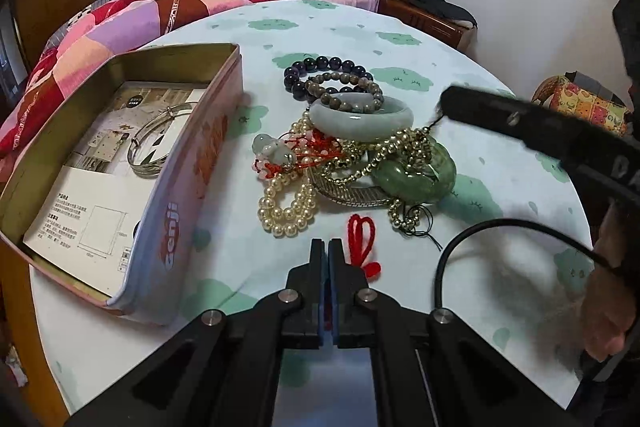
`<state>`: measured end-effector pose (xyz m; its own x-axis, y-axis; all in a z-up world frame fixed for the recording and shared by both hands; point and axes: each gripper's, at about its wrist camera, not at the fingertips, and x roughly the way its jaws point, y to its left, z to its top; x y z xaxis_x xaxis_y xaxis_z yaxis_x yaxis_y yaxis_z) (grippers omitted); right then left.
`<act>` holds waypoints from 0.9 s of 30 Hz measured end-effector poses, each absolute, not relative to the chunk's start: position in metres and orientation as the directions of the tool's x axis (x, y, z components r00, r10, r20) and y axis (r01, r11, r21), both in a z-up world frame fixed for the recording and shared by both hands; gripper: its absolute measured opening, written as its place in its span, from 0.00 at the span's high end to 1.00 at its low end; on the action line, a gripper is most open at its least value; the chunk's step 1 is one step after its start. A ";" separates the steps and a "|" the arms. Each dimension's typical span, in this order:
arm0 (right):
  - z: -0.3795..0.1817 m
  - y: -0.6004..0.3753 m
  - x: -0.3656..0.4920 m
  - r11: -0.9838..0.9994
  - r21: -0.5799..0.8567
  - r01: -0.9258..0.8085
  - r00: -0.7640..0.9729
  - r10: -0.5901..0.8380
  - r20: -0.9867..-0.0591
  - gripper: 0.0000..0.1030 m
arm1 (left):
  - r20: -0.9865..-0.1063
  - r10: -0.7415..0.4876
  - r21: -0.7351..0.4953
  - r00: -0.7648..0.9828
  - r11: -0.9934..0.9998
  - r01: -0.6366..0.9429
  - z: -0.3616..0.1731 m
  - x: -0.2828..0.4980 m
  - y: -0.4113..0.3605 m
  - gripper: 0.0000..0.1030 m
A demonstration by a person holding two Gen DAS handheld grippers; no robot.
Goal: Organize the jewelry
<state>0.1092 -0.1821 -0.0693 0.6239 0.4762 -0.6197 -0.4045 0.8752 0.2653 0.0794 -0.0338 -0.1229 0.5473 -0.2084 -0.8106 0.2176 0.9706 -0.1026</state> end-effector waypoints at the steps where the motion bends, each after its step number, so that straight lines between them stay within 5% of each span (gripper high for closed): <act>1: -0.067 -0.182 0.108 0.874 0.267 -0.406 0.626 0.479 -0.615 0.93 | -0.811 -0.209 -0.101 0.547 0.970 0.221 -0.123 0.079 -0.035 0.97; 7: -0.073 -0.176 0.112 0.875 0.247 -0.415 0.611 0.470 -0.638 0.93 | -0.788 -0.276 -0.152 0.550 0.953 0.261 -0.123 0.077 -0.033 0.88; 9: -0.075 -0.179 0.111 0.879 0.242 -0.410 0.614 0.462 -0.640 0.93 | -0.781 -0.298 -0.163 0.549 0.946 0.281 -0.124 0.076 -0.034 0.89; 10: -0.075 -0.180 0.111 0.879 0.245 -0.408 0.615 0.464 -0.638 0.93 | -0.779 -0.309 -0.169 0.546 0.942 0.291 -0.123 0.076 -0.035 1.00; 27: -0.023 -0.190 0.100 0.871 0.240 -0.428 0.679 0.486 -0.550 0.93 | -0.682 -0.334 -0.188 0.651 0.940 0.285 -0.077 0.070 -0.016 1.00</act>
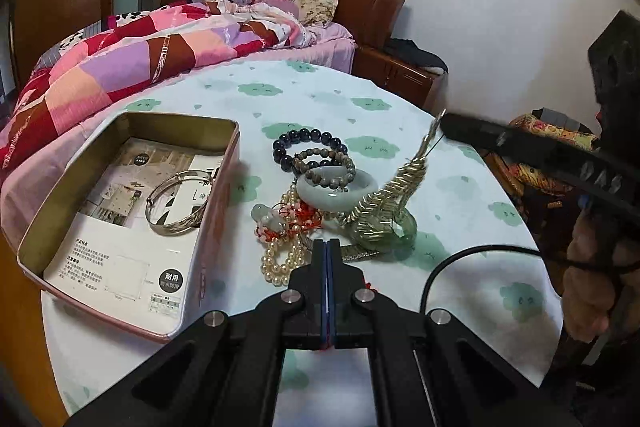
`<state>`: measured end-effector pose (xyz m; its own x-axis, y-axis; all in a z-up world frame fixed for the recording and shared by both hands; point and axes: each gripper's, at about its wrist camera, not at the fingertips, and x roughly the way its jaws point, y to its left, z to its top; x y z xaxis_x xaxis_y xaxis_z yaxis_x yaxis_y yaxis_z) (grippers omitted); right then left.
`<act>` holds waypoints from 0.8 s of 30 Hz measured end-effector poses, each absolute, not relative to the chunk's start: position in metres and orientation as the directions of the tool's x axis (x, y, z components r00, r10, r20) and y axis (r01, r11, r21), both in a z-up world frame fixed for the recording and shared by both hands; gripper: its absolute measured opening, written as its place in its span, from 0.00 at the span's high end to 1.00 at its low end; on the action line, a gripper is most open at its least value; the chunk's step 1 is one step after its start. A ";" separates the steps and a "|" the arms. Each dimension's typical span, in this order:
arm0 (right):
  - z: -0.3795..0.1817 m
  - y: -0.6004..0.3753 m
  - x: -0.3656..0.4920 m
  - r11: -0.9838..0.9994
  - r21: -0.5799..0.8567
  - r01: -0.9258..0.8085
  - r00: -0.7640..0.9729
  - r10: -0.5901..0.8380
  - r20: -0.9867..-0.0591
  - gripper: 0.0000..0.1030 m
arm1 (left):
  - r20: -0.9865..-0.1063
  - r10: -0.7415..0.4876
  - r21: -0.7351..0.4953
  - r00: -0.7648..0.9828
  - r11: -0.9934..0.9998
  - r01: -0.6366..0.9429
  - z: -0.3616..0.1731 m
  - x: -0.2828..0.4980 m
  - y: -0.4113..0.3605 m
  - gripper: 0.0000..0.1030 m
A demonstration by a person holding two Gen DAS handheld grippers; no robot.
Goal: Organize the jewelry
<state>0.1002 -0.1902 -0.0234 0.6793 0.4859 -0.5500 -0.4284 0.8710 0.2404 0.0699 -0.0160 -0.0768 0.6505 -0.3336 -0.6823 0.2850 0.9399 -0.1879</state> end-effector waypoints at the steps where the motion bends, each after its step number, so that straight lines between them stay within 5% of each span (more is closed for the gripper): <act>1: -0.019 -0.191 0.100 0.870 0.238 -0.431 0.683 0.487 -0.544 0.93 | -0.684 -0.335 -0.189 0.648 0.939 0.287 -0.077 0.071 -0.016 1.00; 6: -0.005 -0.194 0.097 0.871 0.228 -0.435 0.702 0.486 -0.520 0.93 | -0.700 -0.348 -0.197 0.624 0.934 0.299 -0.082 0.074 -0.021 0.95; 7: -0.004 -0.196 0.097 0.872 0.229 -0.434 0.704 0.486 -0.518 0.93 | -0.708 -0.353 -0.201 0.612 0.931 0.304 -0.085 0.075 -0.022 0.80; 8: -0.003 -0.197 0.096 0.873 0.229 -0.431 0.707 0.484 -0.515 0.93 | -0.711 -0.351 -0.200 0.609 0.932 0.303 -0.087 0.074 -0.024 0.53; 10: -0.002 -0.201 0.093 0.874 0.233 -0.428 0.712 0.484 -0.509 0.93 | -0.704 -0.327 -0.179 0.631 0.941 0.288 -0.091 0.070 -0.024 0.33; 22: 0.001 -0.208 0.079 0.868 0.240 -0.435 0.716 0.495 -0.491 0.93 | -0.773 -0.319 -0.153 0.549 0.933 0.326 -0.118 0.077 -0.037 0.33; 24: -0.003 -0.207 0.081 0.866 0.248 -0.435 0.708 0.499 -0.499 0.93 | -0.784 -0.315 -0.146 0.535 0.931 0.334 -0.122 0.079 -0.040 0.41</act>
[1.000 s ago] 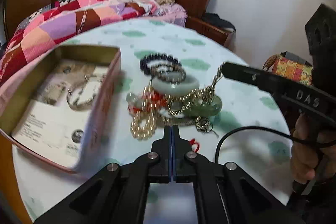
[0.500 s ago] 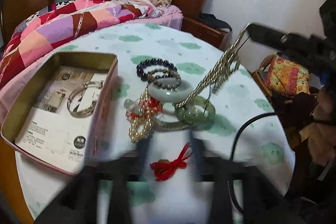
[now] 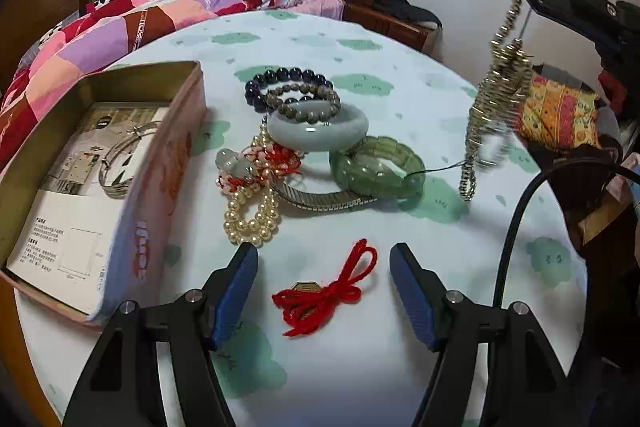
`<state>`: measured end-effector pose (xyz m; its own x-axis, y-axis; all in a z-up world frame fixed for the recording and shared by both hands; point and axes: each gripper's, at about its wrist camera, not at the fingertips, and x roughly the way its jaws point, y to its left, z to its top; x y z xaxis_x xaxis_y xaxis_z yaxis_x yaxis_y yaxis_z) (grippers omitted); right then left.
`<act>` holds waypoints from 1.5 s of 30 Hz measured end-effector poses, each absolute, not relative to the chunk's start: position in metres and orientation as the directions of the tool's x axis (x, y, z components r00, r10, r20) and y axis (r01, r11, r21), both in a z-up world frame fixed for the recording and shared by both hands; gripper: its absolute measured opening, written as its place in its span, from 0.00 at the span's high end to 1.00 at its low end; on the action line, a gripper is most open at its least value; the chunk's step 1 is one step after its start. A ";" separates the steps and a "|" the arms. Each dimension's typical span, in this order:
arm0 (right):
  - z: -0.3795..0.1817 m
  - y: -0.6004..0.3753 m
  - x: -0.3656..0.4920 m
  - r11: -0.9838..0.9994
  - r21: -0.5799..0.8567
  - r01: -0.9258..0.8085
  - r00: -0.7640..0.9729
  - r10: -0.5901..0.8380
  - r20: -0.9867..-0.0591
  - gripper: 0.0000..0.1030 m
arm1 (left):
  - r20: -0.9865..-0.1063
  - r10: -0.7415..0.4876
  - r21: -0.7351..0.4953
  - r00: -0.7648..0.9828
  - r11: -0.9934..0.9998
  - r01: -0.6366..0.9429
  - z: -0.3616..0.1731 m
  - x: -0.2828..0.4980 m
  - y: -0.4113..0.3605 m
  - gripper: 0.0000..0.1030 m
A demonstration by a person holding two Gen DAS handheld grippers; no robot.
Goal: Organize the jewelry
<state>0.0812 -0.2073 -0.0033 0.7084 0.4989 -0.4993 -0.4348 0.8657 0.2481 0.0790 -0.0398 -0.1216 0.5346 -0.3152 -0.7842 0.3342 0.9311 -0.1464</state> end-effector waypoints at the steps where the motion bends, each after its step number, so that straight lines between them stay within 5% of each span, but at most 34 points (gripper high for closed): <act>1: -0.007 -0.205 0.083 0.865 0.251 -0.435 0.703 0.501 -0.505 0.93 | -0.789 -0.320 -0.149 0.524 0.928 0.343 -0.123 0.080 -0.041 0.59; 2: -0.008 -0.205 0.082 0.864 0.252 -0.436 0.701 0.501 -0.508 0.93 | -0.787 -0.316 -0.134 0.530 0.926 0.353 -0.123 0.078 -0.043 0.86; 3: -0.010 -0.203 0.083 0.863 0.253 -0.437 0.697 0.503 -0.512 0.93 | -0.793 -0.328 -0.142 0.514 0.919 0.368 -0.124 0.078 -0.044 1.00; 20: 0.048 -0.145 0.096 0.815 0.145 -0.561 0.694 0.558 -0.455 0.93 | -0.583 -0.216 -0.137 0.783 0.976 0.167 -0.005 0.092 0.067 1.00; 45: 0.047 -0.042 0.117 0.727 0.071 -0.684 0.603 0.616 -0.506 0.93 | -0.615 -0.096 -0.152 0.783 0.988 0.003 -0.030 0.129 0.126 1.00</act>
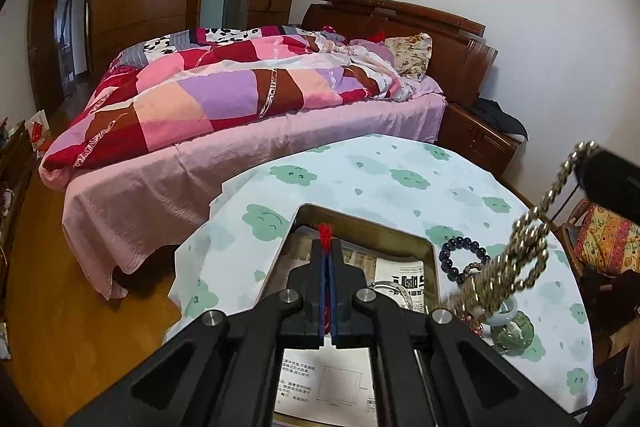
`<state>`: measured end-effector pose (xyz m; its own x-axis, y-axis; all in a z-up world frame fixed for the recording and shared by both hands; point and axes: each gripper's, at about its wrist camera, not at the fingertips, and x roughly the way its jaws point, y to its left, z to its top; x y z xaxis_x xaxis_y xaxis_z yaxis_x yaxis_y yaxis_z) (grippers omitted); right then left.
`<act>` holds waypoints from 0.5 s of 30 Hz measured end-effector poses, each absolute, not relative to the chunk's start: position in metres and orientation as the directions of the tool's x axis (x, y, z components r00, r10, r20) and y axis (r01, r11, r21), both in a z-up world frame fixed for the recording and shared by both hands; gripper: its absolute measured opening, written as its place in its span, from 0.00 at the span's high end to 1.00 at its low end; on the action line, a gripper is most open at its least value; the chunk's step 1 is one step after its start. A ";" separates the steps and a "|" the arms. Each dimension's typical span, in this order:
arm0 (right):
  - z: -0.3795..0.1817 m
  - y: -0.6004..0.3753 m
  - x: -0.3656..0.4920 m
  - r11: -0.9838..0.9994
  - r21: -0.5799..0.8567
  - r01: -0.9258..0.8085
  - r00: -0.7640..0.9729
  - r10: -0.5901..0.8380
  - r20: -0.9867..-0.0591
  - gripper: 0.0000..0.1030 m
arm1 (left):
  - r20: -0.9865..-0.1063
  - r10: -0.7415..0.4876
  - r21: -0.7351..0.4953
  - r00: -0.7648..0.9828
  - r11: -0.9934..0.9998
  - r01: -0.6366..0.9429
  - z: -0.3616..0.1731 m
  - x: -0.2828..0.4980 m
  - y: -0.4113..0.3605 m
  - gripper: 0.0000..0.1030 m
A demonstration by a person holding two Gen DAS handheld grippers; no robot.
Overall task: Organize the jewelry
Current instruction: 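Carry the red cord and gold chain over the tin box and open both grippers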
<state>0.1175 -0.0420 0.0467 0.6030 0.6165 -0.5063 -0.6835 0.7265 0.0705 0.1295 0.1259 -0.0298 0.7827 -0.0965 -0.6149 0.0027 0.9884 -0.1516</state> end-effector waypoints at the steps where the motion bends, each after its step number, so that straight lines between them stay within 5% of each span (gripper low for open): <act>1: 0.046 -0.041 0.118 0.726 0.073 -0.684 0.600 0.617 -0.510 0.93 | -0.614 -0.093 -0.144 0.784 0.990 0.004 -0.030 0.129 0.126 1.00; 15: 0.021 -0.020 0.142 0.708 0.113 -0.697 0.543 0.625 -0.561 0.93 | -0.635 -0.109 -0.141 0.765 0.990 0.024 -0.041 0.148 0.133 1.00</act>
<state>0.1419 -0.0197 0.0209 0.5433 0.6250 -0.5605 -0.6973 0.7078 0.1134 0.1478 0.1333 -0.0415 0.7648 -0.1088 -0.6350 0.0240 0.9898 -0.1406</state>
